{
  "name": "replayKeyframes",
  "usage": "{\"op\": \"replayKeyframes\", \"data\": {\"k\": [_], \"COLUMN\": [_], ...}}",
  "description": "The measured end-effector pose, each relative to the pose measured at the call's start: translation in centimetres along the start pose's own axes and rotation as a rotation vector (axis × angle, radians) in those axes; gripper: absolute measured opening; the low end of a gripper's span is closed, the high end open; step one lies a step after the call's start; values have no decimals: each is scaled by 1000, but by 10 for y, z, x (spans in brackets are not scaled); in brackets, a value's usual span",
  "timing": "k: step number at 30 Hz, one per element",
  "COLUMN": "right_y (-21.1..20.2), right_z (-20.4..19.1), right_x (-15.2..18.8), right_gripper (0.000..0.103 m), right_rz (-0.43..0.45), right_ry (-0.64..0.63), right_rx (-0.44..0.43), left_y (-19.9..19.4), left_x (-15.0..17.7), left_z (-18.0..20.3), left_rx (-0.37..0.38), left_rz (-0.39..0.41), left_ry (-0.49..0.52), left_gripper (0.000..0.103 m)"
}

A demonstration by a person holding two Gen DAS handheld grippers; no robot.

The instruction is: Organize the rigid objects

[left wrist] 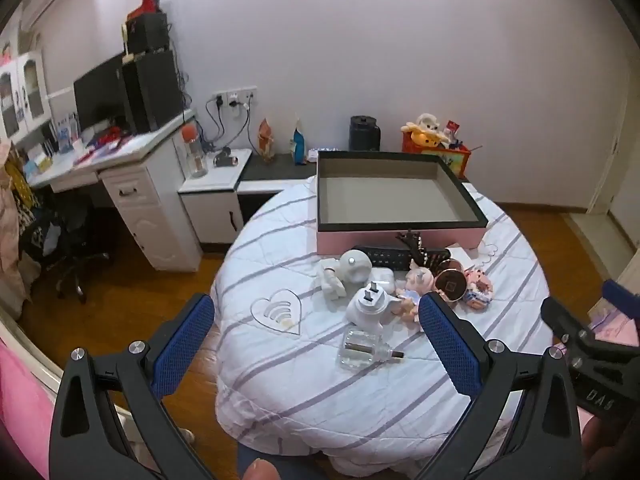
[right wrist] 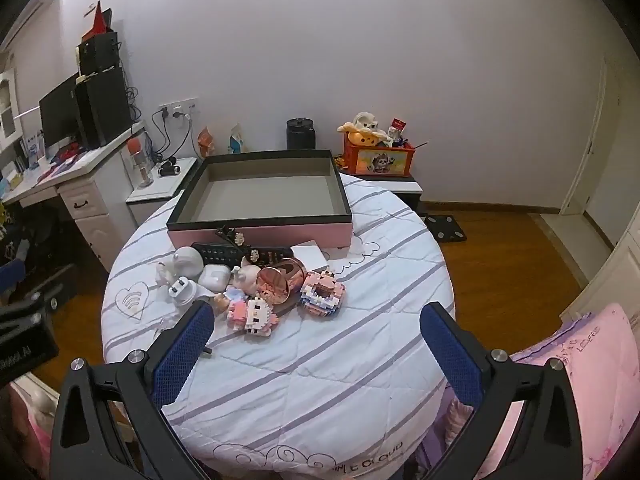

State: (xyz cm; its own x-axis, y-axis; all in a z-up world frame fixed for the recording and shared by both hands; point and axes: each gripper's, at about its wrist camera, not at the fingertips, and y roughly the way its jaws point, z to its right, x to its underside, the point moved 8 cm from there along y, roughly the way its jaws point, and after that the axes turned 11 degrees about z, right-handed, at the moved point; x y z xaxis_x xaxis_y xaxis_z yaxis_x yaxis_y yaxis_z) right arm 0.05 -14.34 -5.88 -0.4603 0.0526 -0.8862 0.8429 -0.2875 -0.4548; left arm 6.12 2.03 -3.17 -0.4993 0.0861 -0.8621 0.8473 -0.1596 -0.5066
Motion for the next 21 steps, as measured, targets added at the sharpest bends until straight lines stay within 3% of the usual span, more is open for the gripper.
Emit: {"op": "replayKeyframes", "data": {"k": [11, 17, 21], "right_y": [10, 13, 14], "right_z": [-6, 14, 29], "right_x": [-13, -3, 2], "right_gripper": [103, 103, 103], "right_rz": [20, 7, 1], "right_ry": [-58, -23, 20], "right_rx": [-94, -125, -116], "left_y": [1, -4, -3], "left_x": [11, 10, 14], "left_z": [-3, 15, 31], "left_rx": [-82, -120, -102], "left_rz": [-26, -21, -37], "left_ry": [-70, -50, -7], "left_gripper": [103, 103, 103]}}
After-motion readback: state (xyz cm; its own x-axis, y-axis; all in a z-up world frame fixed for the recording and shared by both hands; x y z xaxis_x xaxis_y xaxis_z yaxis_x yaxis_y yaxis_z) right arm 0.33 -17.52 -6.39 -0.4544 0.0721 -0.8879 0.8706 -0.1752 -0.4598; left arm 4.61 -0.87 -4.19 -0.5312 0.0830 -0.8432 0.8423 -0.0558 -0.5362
